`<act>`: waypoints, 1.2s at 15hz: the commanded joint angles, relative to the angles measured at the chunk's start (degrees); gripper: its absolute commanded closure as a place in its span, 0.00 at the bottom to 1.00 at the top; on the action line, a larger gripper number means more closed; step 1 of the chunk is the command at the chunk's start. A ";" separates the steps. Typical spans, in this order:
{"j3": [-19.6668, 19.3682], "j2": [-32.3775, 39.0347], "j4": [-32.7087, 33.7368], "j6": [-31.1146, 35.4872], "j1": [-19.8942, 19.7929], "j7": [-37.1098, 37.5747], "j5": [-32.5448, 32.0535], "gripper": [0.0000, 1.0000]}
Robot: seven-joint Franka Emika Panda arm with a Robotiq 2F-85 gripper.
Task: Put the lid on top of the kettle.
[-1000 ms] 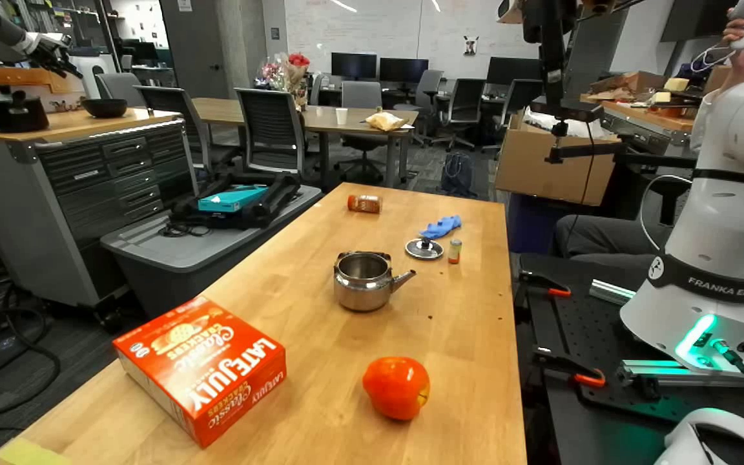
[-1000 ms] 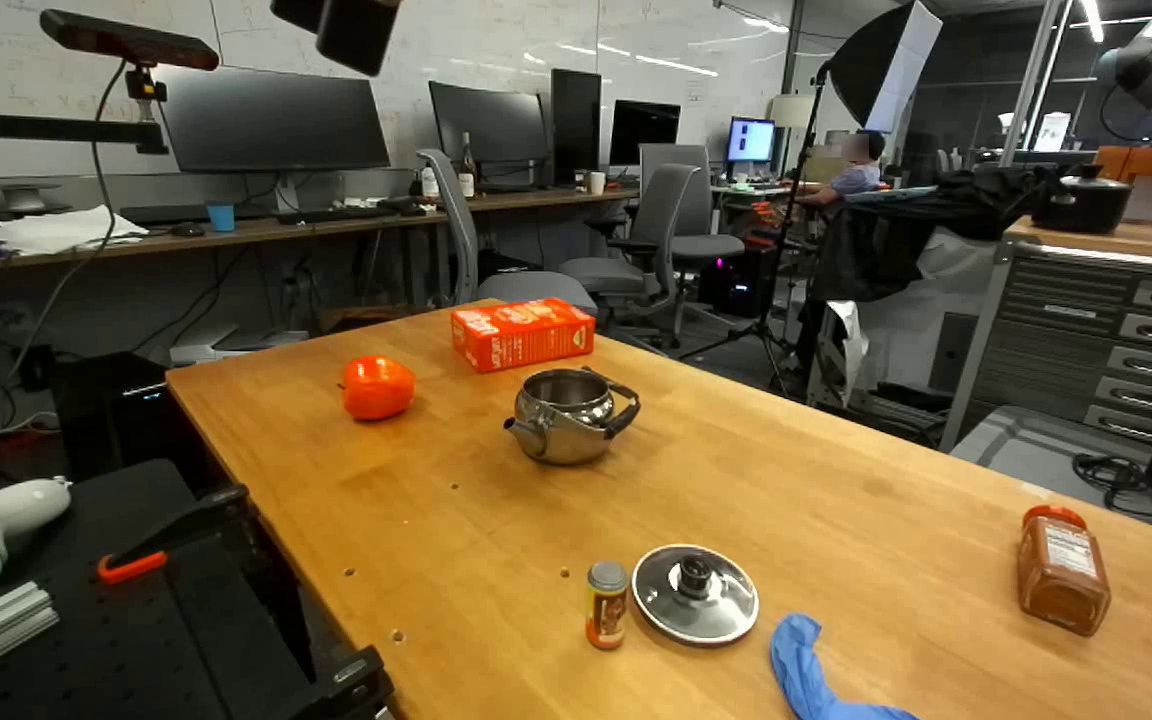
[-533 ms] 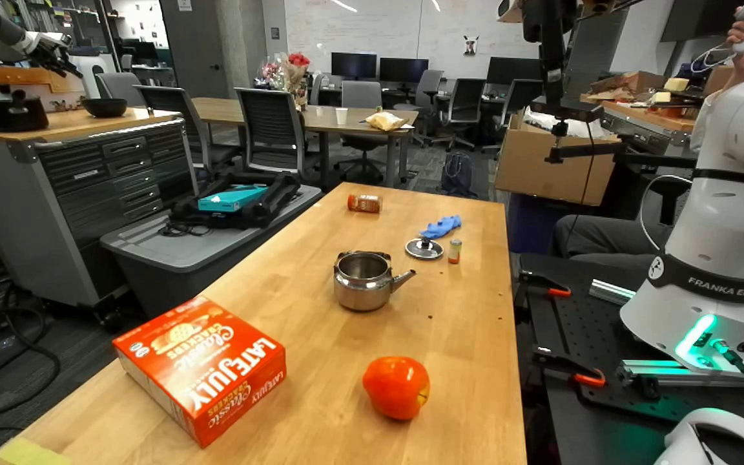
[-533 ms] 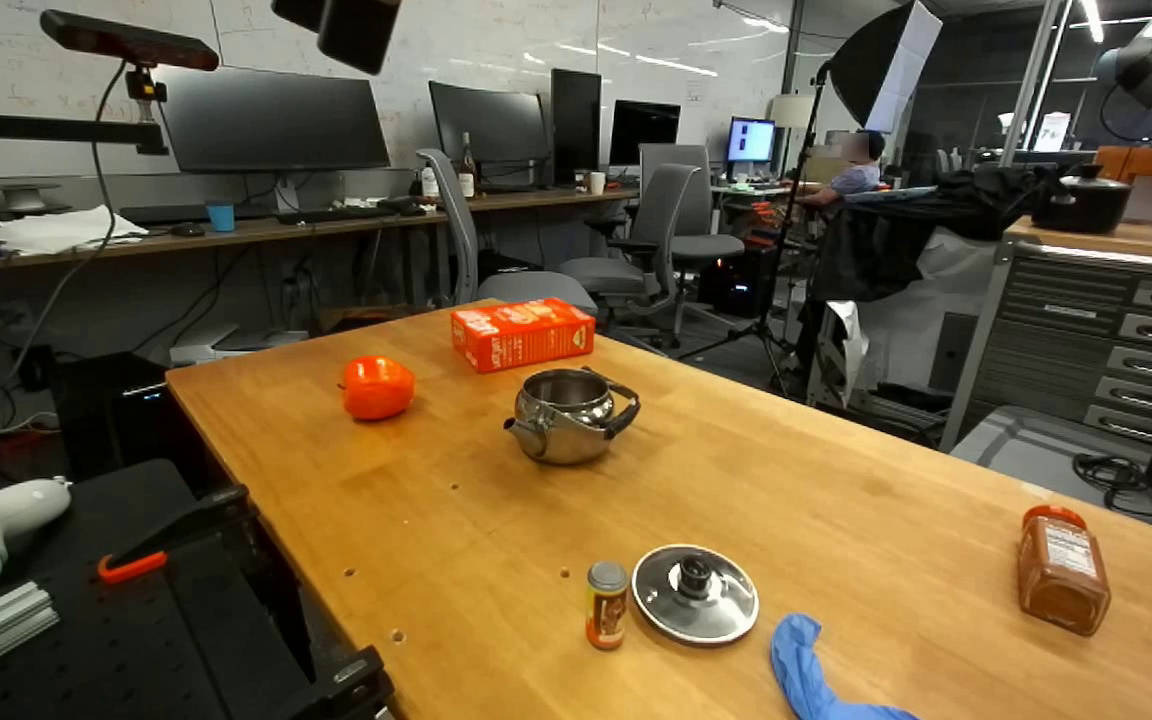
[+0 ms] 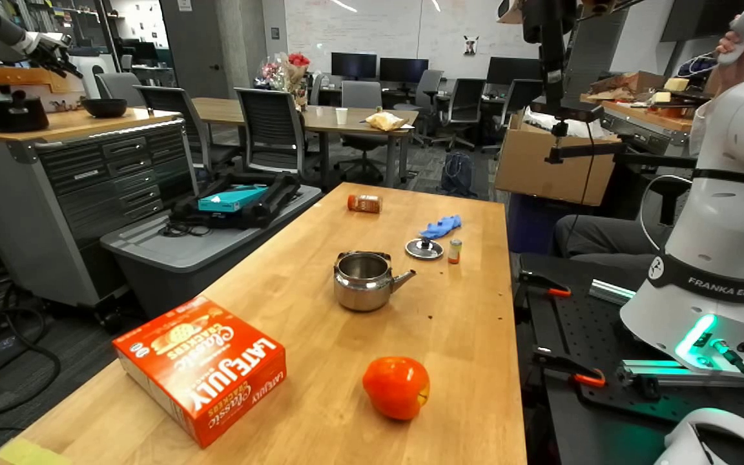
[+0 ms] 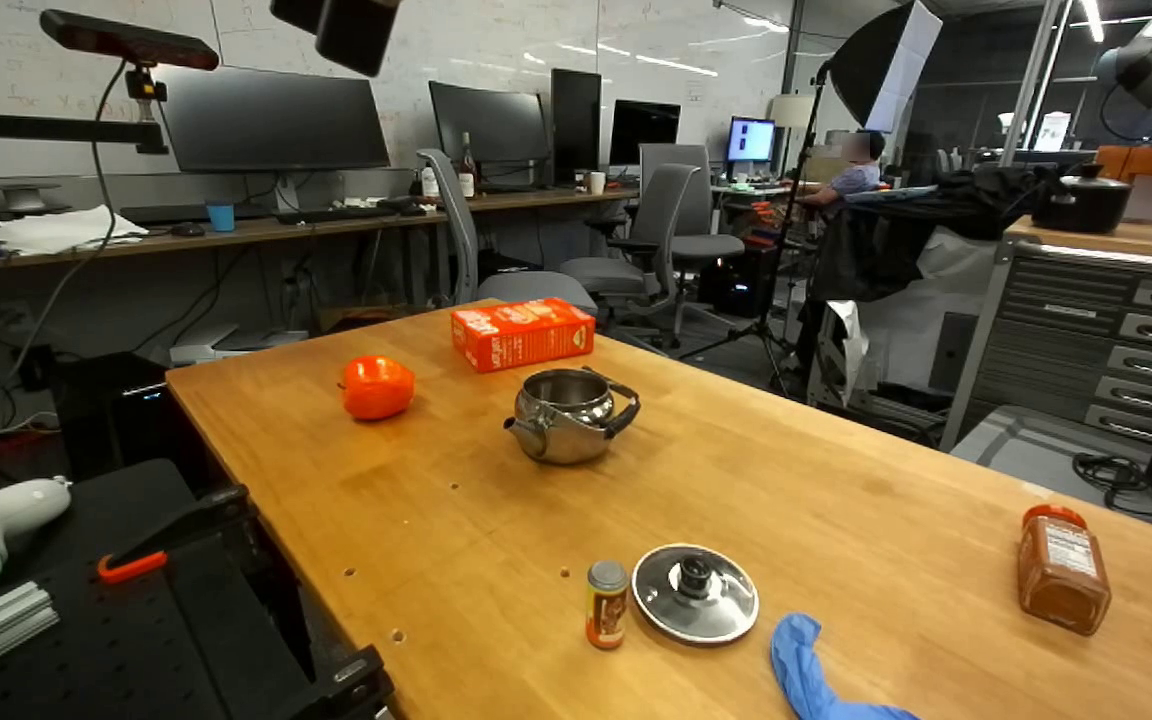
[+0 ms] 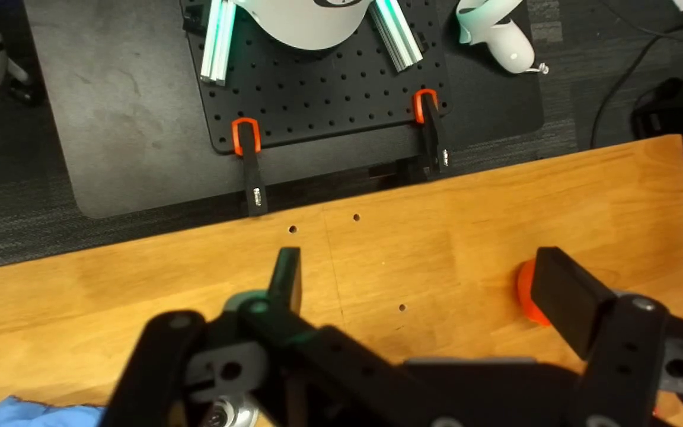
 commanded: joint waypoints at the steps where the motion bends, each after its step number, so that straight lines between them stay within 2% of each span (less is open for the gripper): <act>1: 0.79 0.12 -0.36 2.46 -1.62 -0.36 1.92 0.00; 11: 0.53 3.92 -0.77 14.08 -2.77 1.11 7.21 0.00; 18: 1.14 8.96 -1.23 26.68 -3.32 3.67 10.07 0.00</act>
